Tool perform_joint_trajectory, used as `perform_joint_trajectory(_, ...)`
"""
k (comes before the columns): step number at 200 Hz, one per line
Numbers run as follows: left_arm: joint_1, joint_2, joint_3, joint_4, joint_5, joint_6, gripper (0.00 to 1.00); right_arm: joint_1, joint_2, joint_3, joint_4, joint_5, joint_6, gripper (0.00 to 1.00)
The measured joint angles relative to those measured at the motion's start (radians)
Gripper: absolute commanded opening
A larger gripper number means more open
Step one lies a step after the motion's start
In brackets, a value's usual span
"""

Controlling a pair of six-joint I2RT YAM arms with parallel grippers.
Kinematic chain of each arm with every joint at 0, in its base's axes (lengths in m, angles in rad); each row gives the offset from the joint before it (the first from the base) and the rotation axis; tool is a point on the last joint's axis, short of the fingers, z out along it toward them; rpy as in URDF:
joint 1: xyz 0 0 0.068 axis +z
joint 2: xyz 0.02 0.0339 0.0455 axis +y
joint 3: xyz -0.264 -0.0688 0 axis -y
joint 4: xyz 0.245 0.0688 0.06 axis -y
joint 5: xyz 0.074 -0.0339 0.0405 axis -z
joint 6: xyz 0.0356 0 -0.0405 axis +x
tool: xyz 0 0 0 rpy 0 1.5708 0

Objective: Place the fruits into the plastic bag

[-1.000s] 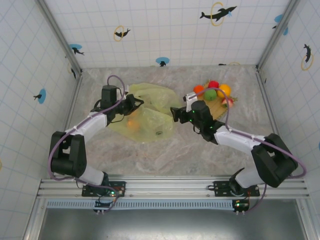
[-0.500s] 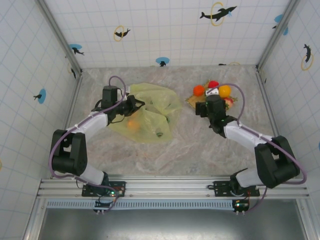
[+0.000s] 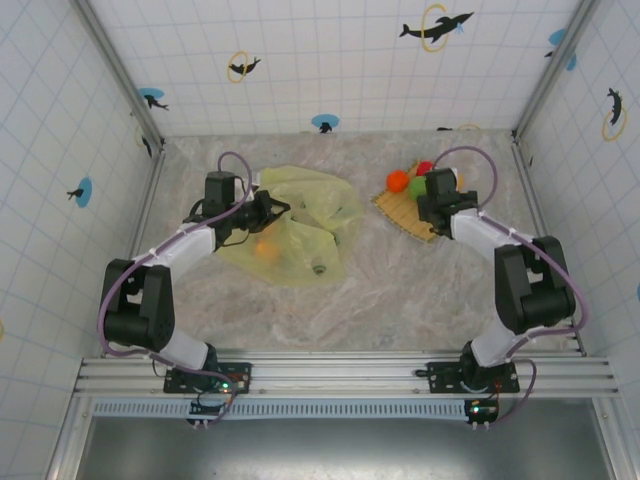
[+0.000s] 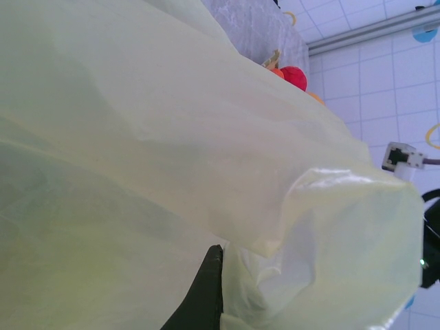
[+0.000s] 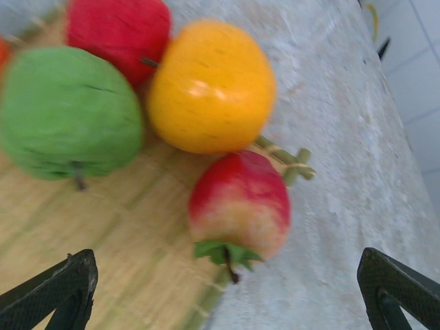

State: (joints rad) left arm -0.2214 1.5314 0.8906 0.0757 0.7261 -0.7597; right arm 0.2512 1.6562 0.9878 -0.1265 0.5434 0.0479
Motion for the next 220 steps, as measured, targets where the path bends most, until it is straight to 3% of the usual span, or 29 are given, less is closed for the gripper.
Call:
perform_joint_trajectory(43, 0.0, 0.0, 0.0, 0.0, 0.0, 0.0, 0.0, -0.043, 0.095, 0.074, -0.053, -0.005, 0.002, 0.99)
perform_joint_trajectory(96, 0.0, 0.0, 0.0, 0.0, 0.0, 0.0, 0.0, -0.075, 0.198, 0.146, -0.075, -0.03, 0.034, 0.91)
perform_joint_trajectory(220, 0.0, 0.0, 0.0, 0.0, 0.004, 0.0, 0.0, -0.106, 0.278, 0.182, -0.066, -0.095, 0.061, 0.62)
